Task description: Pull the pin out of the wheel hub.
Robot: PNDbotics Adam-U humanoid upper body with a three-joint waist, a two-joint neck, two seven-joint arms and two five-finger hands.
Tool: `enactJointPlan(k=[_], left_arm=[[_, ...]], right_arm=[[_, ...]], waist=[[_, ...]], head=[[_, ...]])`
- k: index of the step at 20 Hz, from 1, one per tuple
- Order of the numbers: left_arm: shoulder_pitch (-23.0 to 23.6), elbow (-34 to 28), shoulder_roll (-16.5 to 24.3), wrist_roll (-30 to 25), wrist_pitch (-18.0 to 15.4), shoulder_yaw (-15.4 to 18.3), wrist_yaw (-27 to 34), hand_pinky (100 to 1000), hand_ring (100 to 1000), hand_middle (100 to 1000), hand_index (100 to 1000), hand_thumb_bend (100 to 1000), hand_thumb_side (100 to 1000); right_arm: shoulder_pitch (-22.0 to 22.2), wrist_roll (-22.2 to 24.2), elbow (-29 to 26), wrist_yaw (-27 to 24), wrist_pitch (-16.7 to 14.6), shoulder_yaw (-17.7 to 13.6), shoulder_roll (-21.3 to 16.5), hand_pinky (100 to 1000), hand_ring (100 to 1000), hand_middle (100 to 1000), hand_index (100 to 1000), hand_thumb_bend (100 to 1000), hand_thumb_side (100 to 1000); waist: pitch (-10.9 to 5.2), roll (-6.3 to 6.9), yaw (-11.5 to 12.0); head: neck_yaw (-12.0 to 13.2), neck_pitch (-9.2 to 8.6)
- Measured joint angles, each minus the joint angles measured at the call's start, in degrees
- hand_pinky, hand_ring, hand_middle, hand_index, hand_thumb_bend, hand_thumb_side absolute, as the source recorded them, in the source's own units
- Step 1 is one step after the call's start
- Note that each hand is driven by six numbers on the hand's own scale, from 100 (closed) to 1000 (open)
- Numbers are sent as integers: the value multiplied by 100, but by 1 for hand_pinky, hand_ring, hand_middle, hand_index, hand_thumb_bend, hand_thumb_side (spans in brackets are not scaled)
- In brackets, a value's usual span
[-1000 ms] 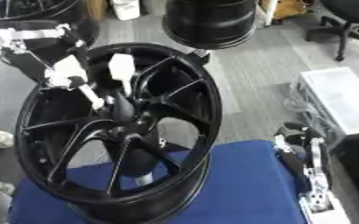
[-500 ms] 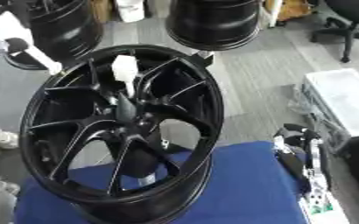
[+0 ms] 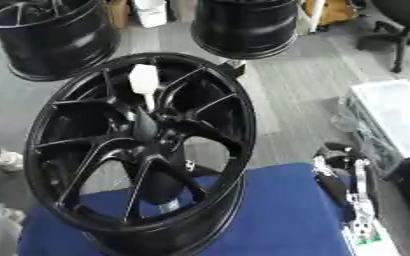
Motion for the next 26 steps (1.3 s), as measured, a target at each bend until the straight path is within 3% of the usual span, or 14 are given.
enactJointPlan(k=[1, 2, 5, 8, 11, 16, 20, 26], left_arm=[[36, 279, -136, 71, -52, 76, -291, 634, 536, 571, 690, 477, 319], [66, 519, -267, 157, -111, 151, -547, 664, 594, 630, 741, 594, 391], [182, 1066, -601, 538, -271, 388, -1213, 719, 684, 734, 816, 726, 462], [393, 1255, -810, 980, -354, 591, -1582, 726, 699, 745, 815, 702, 480], [697, 1096, -975, 1457, -287, 848, -1396, 699, 674, 711, 775, 649, 507], [1555, -337, -1372, 1870, 96, 1430, 247, 668, 625, 661, 738, 620, 550], [2401, -1880, -2032, 2075, 765, 2098, 1409, 646, 591, 621, 714, 586, 568], [3252, -3339, -3111, 2322, 1598, 2751, 1919, 643, 585, 616, 712, 578, 578]], right_arm=[[0, 0, 1, 0, 0, 0, 1, 657, 579, 679, 706, 100, 416], [0, -1, 1, 0, 1, -1, 2, 657, 579, 679, 706, 100, 417], [-1, -2, 2, 0, 2, -2, 5, 657, 579, 679, 706, 100, 418], [-2, -3, 2, 0, 2, -4, 31, 657, 579, 679, 706, 100, 420], [-4, -7, 2, 0, 0, -13, 45, 657, 579, 679, 706, 100, 421], [-9, -18, 3, -1, -10, -32, 53, 657, 579, 680, 706, 100, 424], [-15, -28, 4, -10, -17, -33, 98, 658, 580, 680, 706, 100, 425], [-58, -58, 4, -43, -2, -68, 105, 658, 580, 680, 707, 100, 426]], waist=[[0, -11, -2], [0, -18, -4], [3, -39, -11], [16, -45, -9], [30, -47, -1], [50, -71, 55], [70, -100, 129], [107, -149, 245]], head=[[0, 0], [0, 0], [0, 0], [0, 0], [-2, 0], [-35, 0], [-73, 0], [-103, 0]])
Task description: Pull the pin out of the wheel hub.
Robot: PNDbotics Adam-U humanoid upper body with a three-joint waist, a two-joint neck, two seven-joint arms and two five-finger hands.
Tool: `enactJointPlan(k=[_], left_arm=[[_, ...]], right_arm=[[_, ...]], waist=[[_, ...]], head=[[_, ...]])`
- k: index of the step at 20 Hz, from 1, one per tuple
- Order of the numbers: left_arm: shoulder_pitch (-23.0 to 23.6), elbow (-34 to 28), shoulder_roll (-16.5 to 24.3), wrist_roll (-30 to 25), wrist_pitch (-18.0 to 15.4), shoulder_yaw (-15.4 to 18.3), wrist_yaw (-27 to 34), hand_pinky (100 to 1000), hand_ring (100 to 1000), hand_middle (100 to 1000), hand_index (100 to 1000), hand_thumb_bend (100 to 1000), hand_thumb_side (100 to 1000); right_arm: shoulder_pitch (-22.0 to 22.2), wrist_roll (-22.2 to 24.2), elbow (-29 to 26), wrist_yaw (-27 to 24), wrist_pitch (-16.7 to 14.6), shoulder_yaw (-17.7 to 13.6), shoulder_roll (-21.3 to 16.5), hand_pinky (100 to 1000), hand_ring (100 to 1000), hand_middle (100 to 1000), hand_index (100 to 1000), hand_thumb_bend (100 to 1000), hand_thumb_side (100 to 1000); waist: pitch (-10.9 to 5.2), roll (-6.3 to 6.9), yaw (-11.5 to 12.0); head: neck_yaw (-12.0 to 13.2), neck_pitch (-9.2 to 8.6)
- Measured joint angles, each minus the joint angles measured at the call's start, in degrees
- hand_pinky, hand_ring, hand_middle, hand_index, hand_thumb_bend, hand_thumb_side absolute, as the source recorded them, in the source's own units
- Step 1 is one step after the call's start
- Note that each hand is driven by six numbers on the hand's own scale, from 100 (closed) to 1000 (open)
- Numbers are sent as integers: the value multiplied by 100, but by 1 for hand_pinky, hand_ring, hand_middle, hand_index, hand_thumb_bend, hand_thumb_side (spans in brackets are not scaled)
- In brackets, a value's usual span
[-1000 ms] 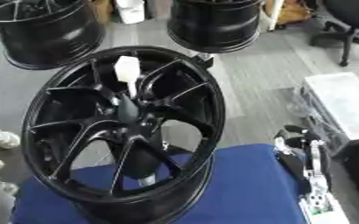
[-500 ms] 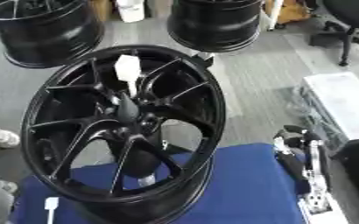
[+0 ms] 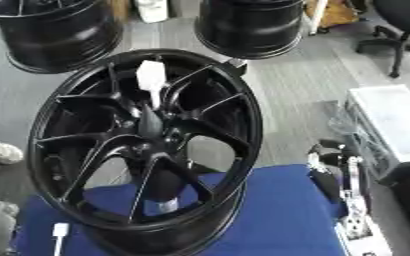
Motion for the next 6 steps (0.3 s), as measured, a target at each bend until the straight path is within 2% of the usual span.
enactJointPlan(k=[6], left_arm=[[260, -522, -606, 113, 404, 208, 28, 635, 570, 599, 701, 572, 579]], right_arm=[[-5, -20, 0, -3, -7, -16, 38, 658, 580, 680, 707, 100, 427]], waist=[[33, -6, 61]], head=[[189, 0]])
